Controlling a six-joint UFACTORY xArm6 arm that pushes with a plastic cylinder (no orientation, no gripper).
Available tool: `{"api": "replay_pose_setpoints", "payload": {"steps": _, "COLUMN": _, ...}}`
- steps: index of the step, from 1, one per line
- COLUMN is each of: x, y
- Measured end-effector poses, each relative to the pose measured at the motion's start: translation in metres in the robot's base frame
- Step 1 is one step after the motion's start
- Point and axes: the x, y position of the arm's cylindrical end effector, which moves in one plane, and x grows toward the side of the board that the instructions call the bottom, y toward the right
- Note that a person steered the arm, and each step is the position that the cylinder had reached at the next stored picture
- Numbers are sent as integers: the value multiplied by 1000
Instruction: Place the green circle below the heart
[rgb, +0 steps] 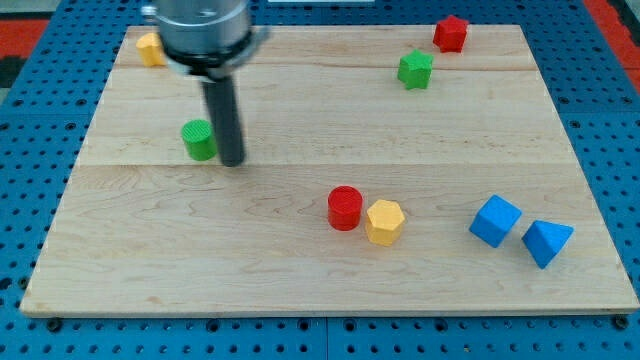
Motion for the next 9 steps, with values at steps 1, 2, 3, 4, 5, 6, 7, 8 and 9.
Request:
{"api": "replay_pose_setpoints", "payload": {"steps": 1, "x": -59, "y": -54}}
{"api": "replay_pose_setpoints", "payload": {"steps": 2, "x": -119, "y": -100}}
{"api": "replay_pose_setpoints", "payload": {"steps": 3, "x": -53, "y": -71}}
{"api": "replay_pose_setpoints", "payload": {"steps": 4, "x": -58, "y": -146}}
{"api": "replay_pose_setpoints", "payload": {"steps": 5, "x": -86, "y": -172}}
{"api": "replay_pose_setpoints", "payload": {"steps": 6, "x": -94, "y": -143}}
{"api": "replay_pose_setpoints", "payload": {"steps": 7, "x": -105, "y": -115}}
{"api": "replay_pose_setpoints", "payload": {"steps": 8, "x": -118, "y": -126}}
{"api": "replay_pose_setpoints", "payload": {"steps": 9, "x": -79, "y": -91}}
